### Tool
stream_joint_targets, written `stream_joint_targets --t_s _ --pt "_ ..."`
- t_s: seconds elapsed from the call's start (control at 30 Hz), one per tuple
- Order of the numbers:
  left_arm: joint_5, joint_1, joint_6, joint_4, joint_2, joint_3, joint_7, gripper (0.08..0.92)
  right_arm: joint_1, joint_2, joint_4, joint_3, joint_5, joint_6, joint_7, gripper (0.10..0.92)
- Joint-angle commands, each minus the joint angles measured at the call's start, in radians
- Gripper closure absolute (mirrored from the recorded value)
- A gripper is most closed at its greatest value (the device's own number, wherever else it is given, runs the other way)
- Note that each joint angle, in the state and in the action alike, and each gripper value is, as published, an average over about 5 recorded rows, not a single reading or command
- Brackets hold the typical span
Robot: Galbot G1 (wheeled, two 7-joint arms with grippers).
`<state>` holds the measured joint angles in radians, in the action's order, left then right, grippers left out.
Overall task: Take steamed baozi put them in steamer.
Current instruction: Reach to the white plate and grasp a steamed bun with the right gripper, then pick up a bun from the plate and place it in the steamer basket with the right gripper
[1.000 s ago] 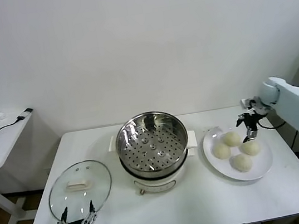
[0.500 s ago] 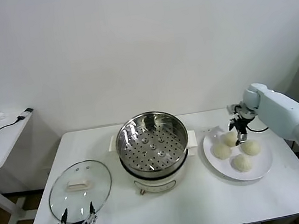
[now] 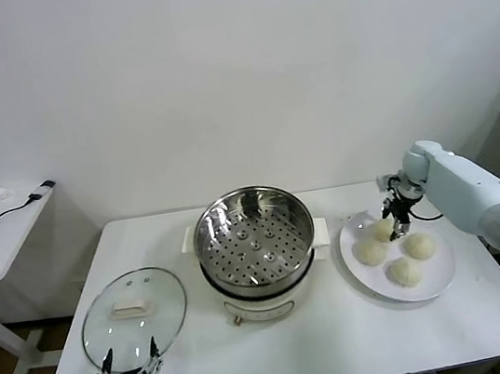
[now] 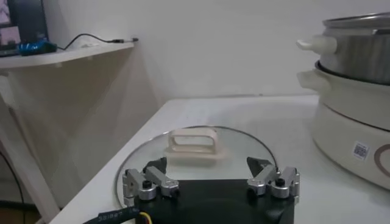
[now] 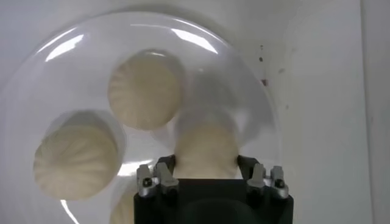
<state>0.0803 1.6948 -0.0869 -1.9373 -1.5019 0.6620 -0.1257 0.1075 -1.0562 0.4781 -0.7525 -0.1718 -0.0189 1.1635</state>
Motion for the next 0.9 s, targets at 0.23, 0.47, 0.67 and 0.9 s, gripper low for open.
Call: stream_joint_targets --t_s 0.23,0.47,0.67,0.9 --pt "-0.012 0.005 -0.003 -0.022 -0.001 -0.01 0.001 0.177 0.426 0.12 0.438 -0.395 0.314 0.003 0.049 0.341" --pt "-0.02 0.017 -0.003 -0.039 -0.002 -0.022 0.001 0.177 0.773 0.038 0.798 -0.597 0.545 -0.075 0.048 0.338" --pt "-0.031 0.019 -0.005 -0.044 0.001 -0.03 0.0 0.177 0.77 -0.07 0.998 -0.664 0.512 -0.212 -0.02 0.338" --pt "-0.035 0.023 -0.002 -0.047 0.004 -0.031 -0.004 0.177 0.555 -0.168 0.838 -0.648 0.129 -0.504 -0.106 0.338"
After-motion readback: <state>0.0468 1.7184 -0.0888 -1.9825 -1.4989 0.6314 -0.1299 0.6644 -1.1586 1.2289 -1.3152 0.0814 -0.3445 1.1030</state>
